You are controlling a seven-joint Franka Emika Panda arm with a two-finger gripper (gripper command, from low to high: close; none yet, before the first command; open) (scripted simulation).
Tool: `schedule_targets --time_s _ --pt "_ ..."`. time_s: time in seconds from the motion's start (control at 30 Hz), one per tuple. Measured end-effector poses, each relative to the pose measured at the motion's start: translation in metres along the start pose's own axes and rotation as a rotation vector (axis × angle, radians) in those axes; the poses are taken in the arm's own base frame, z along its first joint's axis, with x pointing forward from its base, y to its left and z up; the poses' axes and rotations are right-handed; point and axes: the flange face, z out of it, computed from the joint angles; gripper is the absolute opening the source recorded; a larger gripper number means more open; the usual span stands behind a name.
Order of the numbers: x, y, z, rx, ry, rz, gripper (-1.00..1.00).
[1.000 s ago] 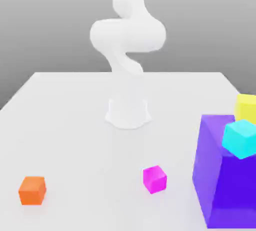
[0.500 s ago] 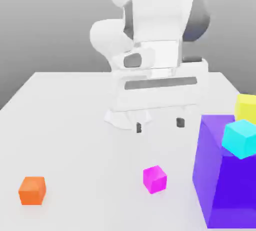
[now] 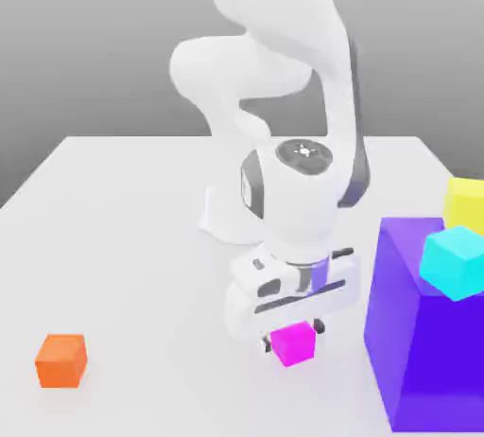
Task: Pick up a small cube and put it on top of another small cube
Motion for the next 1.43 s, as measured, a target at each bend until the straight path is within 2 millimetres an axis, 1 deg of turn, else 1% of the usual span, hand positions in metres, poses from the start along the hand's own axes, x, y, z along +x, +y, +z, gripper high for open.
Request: schedule_targets --time_s 0.07,0.1,0.13,0.2,0.37,0.4,0.47,0.57,0.63,0.73,0.83,0.87,0.93,1.0,1.07,1.17,1.2,1.23,1.3,1.33,1.43 --pt "0.0 0.0 0.0 0.0 0.0 0.0 -1.0" --pt "0.0 0.0 0.004 0.0 0.0 0.0 -1.0" --pt "0.0 0.0 0.001 0.0 0.0 0.0 -1.0" --pt "0.001 0.0 -0.012 -0.001 0.0 0.0 -1.0" --pt "0.0 0.0 -0.054 -0.001 0.0 0.002 -1.0" --pt "0.006 0.002 -0.058 -0.001 0.001 0.037 -1.0" --pt "0.026 0.0 -0.067 0.002 0.009 0.112 -1.0" --pt "0.061 -0.013 -0.089 0.01 0.032 0.172 -1.0" --pt "0.081 -0.025 -0.109 0.014 0.047 0.178 -1.0" --pt "0.105 -0.048 -0.143 0.017 0.062 0.166 -1.0" --pt "0.125 -0.069 -0.183 0.018 0.074 0.15 -1.0" --pt "0.127 -0.076 -0.195 0.017 0.072 0.132 -1.0" --pt "0.124 -0.093 -0.22 0.013 0.059 0.078 -1.0" --pt "0.115 -0.115 -0.245 0.01 0.042 0.005 -1.0" --pt "0.09 -0.15 -0.27 0.007 0.023 -0.108 -1.0" --pt "0.063 -0.177 -0.31 0.004 0.001 -0.241 -1.0" --pt "0.056 -0.181 -0.315 0.004 -0.002 -0.279 -1.0" --pt "0.054 -0.183 -0.309 0.004 -0.003 -0.295 -1.0" --pt "0.053 -0.183 -0.283 0.004 -0.004 -0.305 -1.0" --pt "0.053 -0.183 -0.272 0.004 -0.004 -0.307 1.0" --pt "0.053 -0.183 -0.272 0.004 -0.004 -0.307 1.0"
